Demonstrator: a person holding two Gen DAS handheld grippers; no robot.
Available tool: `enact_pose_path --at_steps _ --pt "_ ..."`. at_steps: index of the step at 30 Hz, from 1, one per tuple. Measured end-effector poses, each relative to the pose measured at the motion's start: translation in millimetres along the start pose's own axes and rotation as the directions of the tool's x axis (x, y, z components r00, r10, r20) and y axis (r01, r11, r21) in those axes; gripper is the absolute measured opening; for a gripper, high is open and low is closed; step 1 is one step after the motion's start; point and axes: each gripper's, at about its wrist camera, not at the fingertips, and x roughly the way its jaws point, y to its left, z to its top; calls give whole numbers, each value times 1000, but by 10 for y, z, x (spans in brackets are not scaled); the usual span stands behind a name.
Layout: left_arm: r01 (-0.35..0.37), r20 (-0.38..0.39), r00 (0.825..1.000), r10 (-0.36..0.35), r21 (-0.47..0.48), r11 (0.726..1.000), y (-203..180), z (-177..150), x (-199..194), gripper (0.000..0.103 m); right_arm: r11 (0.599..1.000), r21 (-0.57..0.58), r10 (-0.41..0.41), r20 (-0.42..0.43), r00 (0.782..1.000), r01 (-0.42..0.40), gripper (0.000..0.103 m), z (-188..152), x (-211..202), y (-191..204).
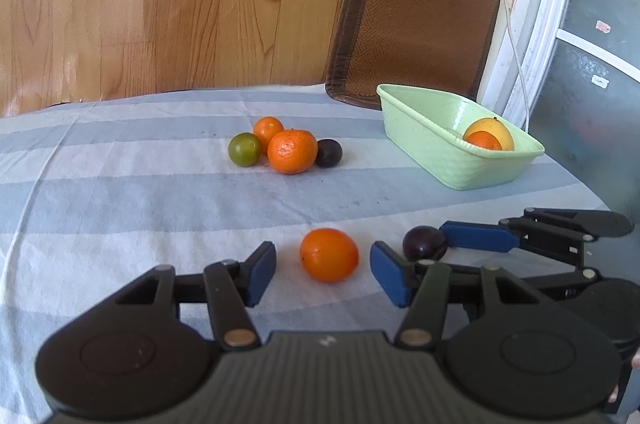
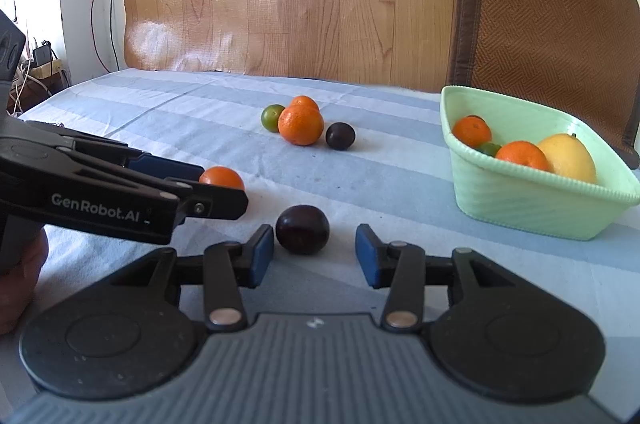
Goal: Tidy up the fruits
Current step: 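Carry the mandarin and plum into the green basket and release both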
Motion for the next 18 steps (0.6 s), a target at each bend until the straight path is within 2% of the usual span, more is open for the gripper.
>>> enact_pose_path --at_steps 2,3,4,6,11,15,18 --pt "-9 -2 1000 9 13 1000 -31 7 21 46 1000 -1 5 -1 1000 -5 46 2 1 6" --pt "-10 -1 1000 10 20 1000 -45 6 24 34 1000 -4 12 1 1000 -12 35 0 -5 6" --pt "-4 -2 1000 4 25 1000 -57 4 28 32 1000 -6 22 6 1000 -22 30 -2 -16 9" --pt "5 -2 1000 -5 29 1000 -80 10 34 32 1000 -4 11 20 1000 -10 30 -4 -40 7" --pt "93 12 996 -94 5 996 -191 224 91 32 998 43 -44 115 992 39 30 42 -199 -149" --pt "166 45 985 -166 8 986 -385 579 234 32 990 60 -139 218 966 129 30 131 -344 -376" --pt "181 68 981 -183 45 983 -583 827 404 32 976 85 -215 258 942 200 30 187 -389 -594"
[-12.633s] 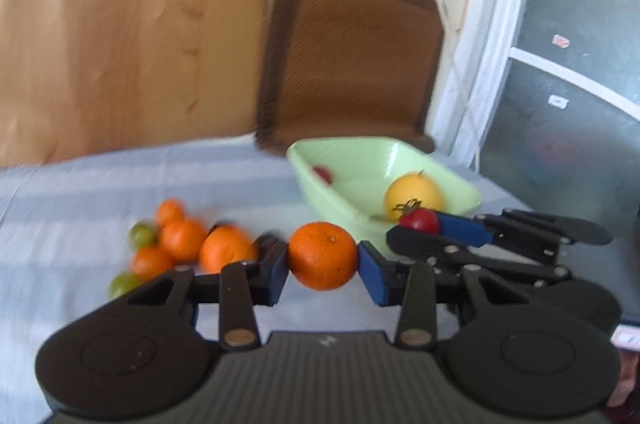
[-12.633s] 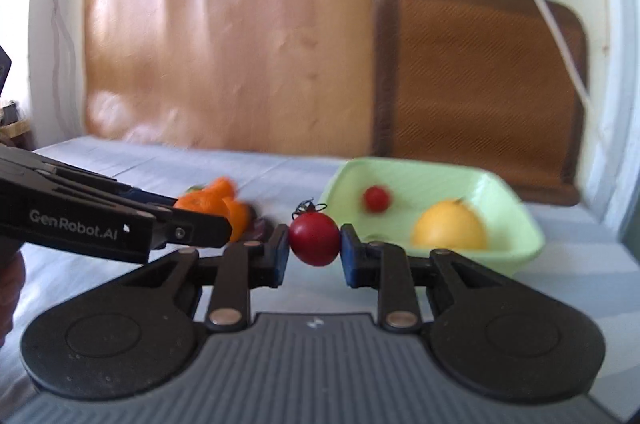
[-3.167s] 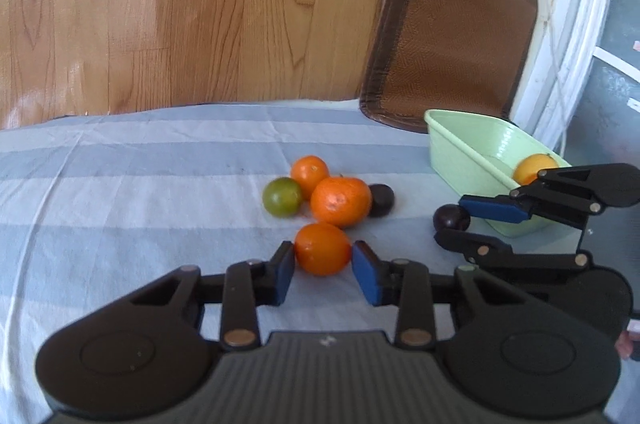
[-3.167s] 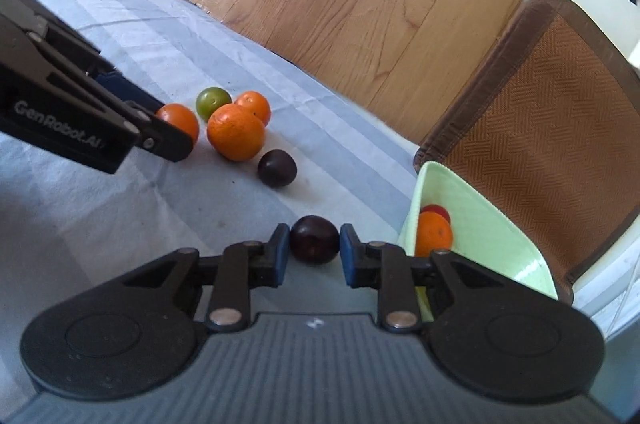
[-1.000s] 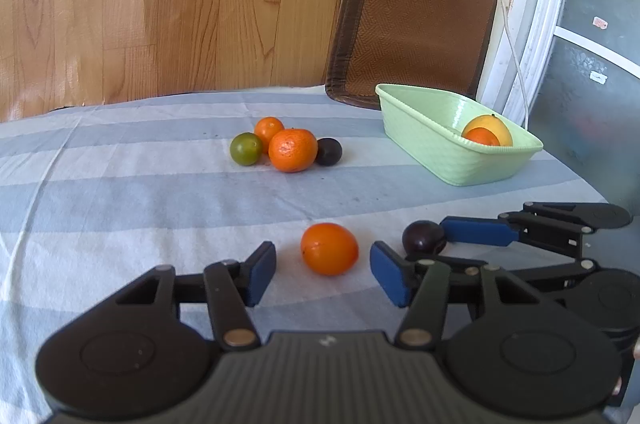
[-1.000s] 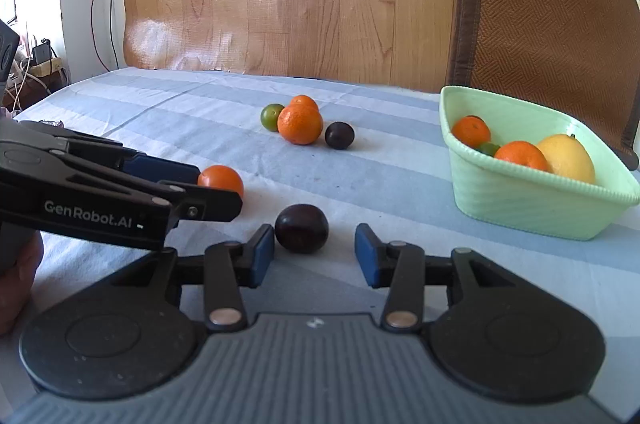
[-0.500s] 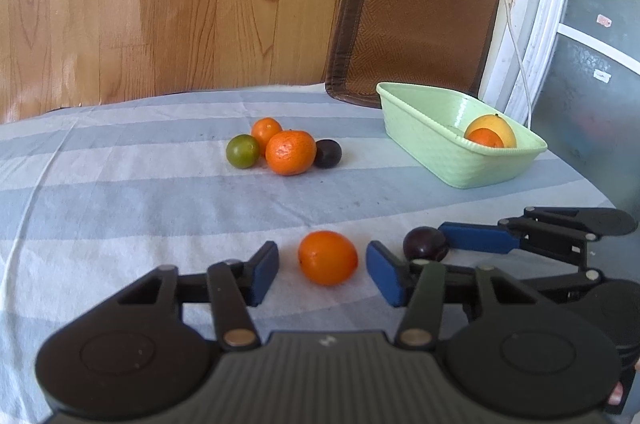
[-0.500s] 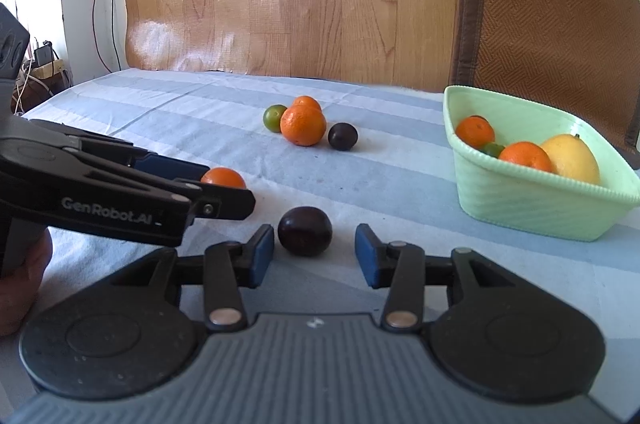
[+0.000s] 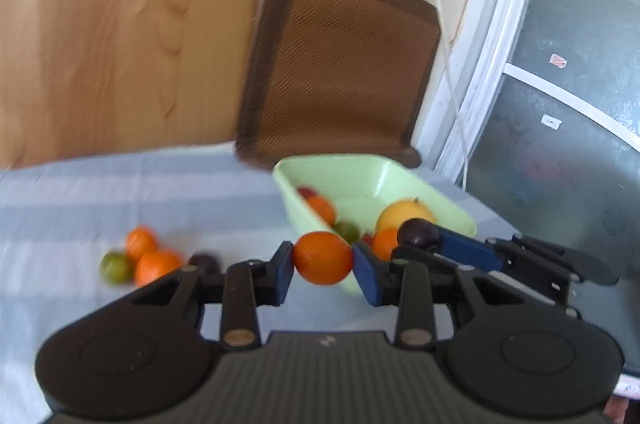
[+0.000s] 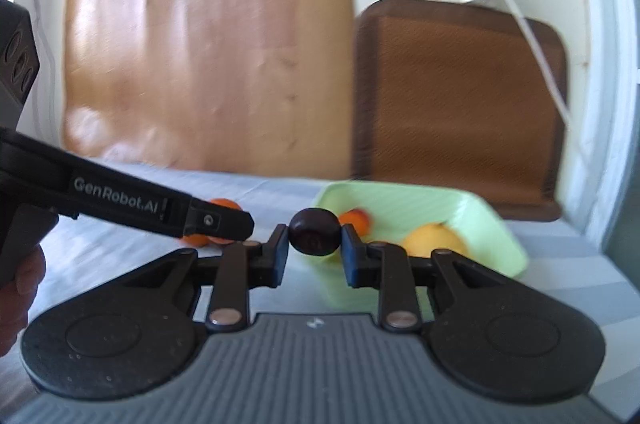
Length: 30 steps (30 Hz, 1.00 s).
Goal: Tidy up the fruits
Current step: 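Carry the mandarin and plum into the green basket and release both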
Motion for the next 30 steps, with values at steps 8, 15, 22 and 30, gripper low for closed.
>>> enact_pose_path --at_steps 8,15,22,30 --pt "-6 -35 999 8 42 999 -249 270 675 33 997 -16 -77 3 997 77 31 -33 185 -323" --pt "-63 -28 998 64 55 997 -295 378 922 56 991 -67 -118 -4 993 118 33 6 442 -315" --pt "-79 61 995 76 45 996 -284 383 557 60 985 30 -170 57 984 169 58 13 323 -455" --pt "-173 136 976 169 17 985 81 -15 -255 79 980 99 -186 140 973 173 58 -41 12 -408"
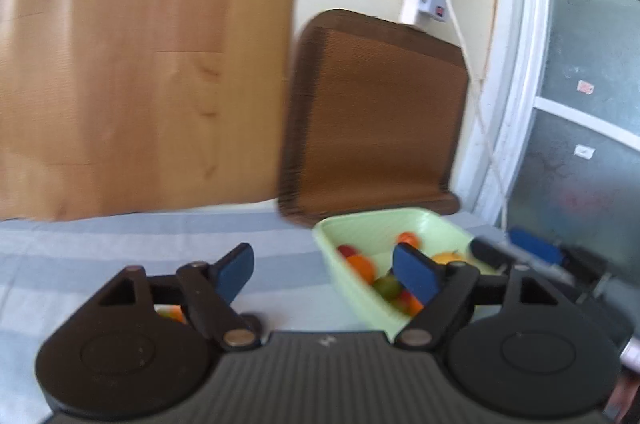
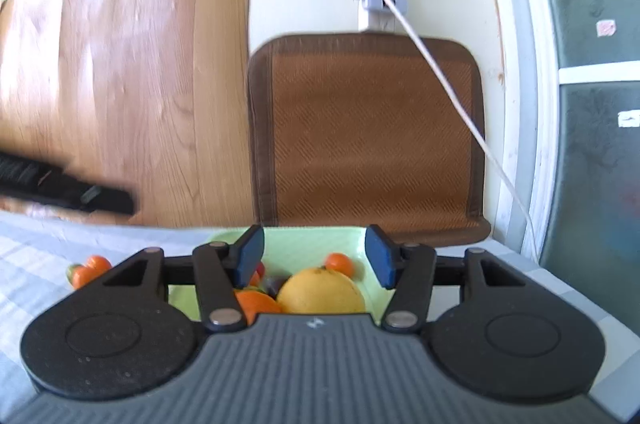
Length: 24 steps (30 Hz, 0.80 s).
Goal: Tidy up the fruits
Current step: 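Carry the mandarin and plum into the green basket and release both, then grasp a dark plum with the right gripper while the left gripper grasps a mandarin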
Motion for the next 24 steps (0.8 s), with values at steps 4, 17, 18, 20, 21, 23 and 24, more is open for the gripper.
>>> enact_pose_path --at_steps 4,17,18,20,21,23,24 --pt "-122 -15 992 122 -1 993 388 -227 -242 79 997 9 79 -8 997 -79 58 29 -93 141" --pt "-206 -103 976 190 -176 963 1149 -493 -272 61 904 -152 346 -289 893 -400 46 -31 277 1173" --pt "-198 -86 979 185 -181 963 1154 -492 -294 62 903 -146 349 -297 889 -404 46 -25 330 1199" --pt "-185 -81 982 173 -185 965 1171 -500 -313 62 911 -122 342 -313 886 -394 46 2 476 1225" --pt "-178 -78 983 165 -191 965 1178 -504 -322 62 917 -107 333 -323 886 -384 46 9 549 1226" --pt "-163 -70 986 152 -204 965 1199 -508 -335 62 928 -139 279 -359 891 -347 46 -33 688 1270" --pt "-154 -67 987 143 -210 965 1211 -508 -340 62 928 -170 251 -373 893 -331 46 -62 750 1299"
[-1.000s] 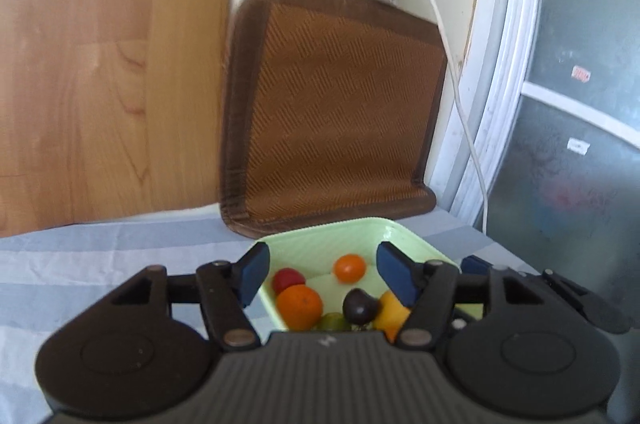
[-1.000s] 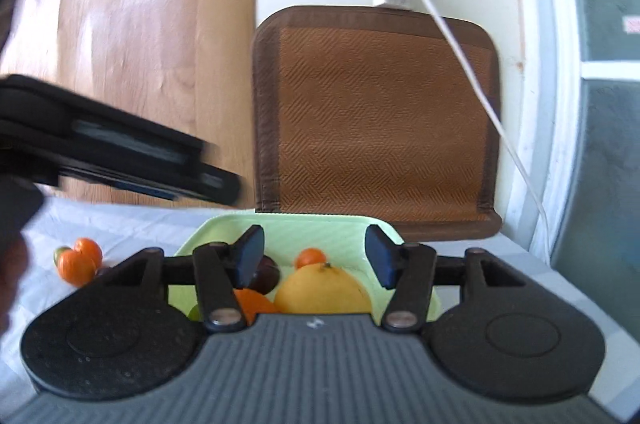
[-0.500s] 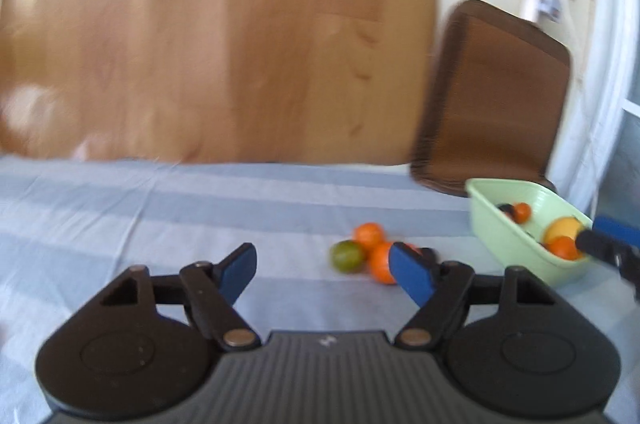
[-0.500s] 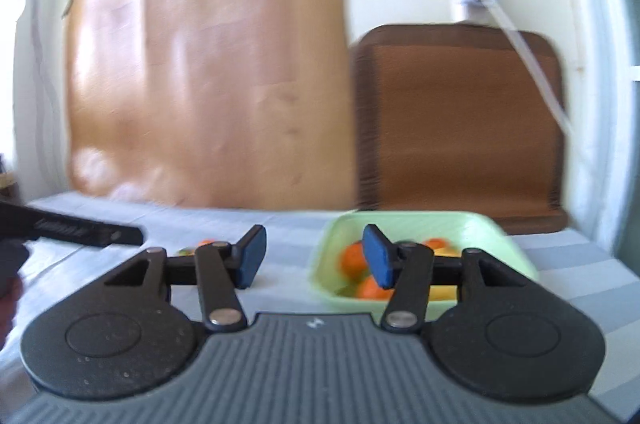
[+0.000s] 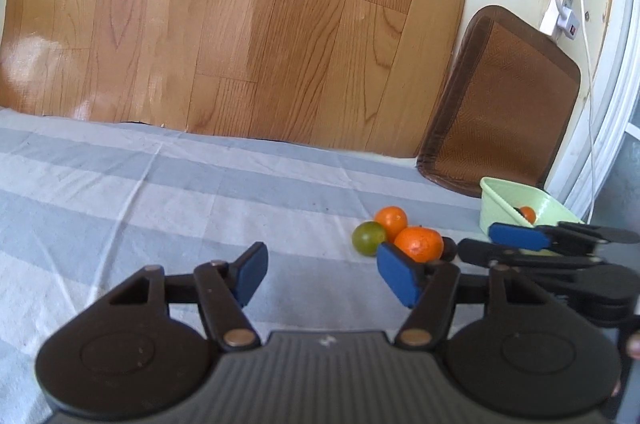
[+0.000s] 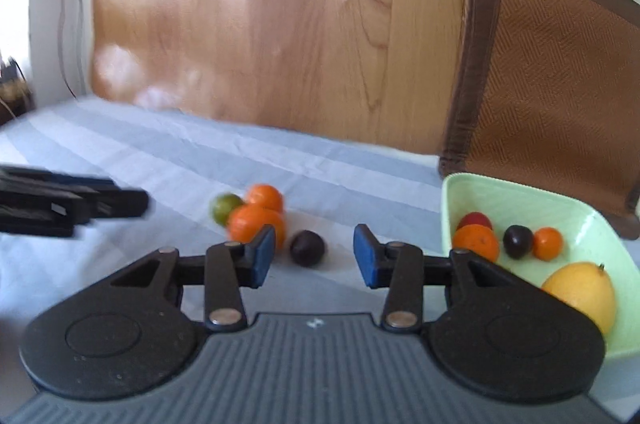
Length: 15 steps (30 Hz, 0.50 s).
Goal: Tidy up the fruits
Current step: 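Grasp a dark plum with the right gripper while the left gripper grasps a mandarin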
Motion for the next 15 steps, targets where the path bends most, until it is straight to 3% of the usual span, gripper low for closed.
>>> enact_pose_path --at_steps 3,11,12,13,15 --pt "18 2 1000 -18 -5 1000 6 -2 -7 62 998 -65 -28 -19 999 26 46 -33 100 34" --pt "22 15 1000 -23 69 997 -114 -43 -15 62 989 -147 -4 -63 998 -5 43 -32 274 114" --pt "17 15 1000 -18 79 997 -137 -48 -13 62 989 -149 3 -66 998 -13 40 -20 280 112" --pt "10 13 1000 -11 90 996 -161 -50 -6 62 989 -146 19 -75 997 -30 25 -2 294 109" --pt "5 2 1000 -6 112 994 -218 -46 19 62 990 -134 30 -84 996 -41 25 7 292 106"
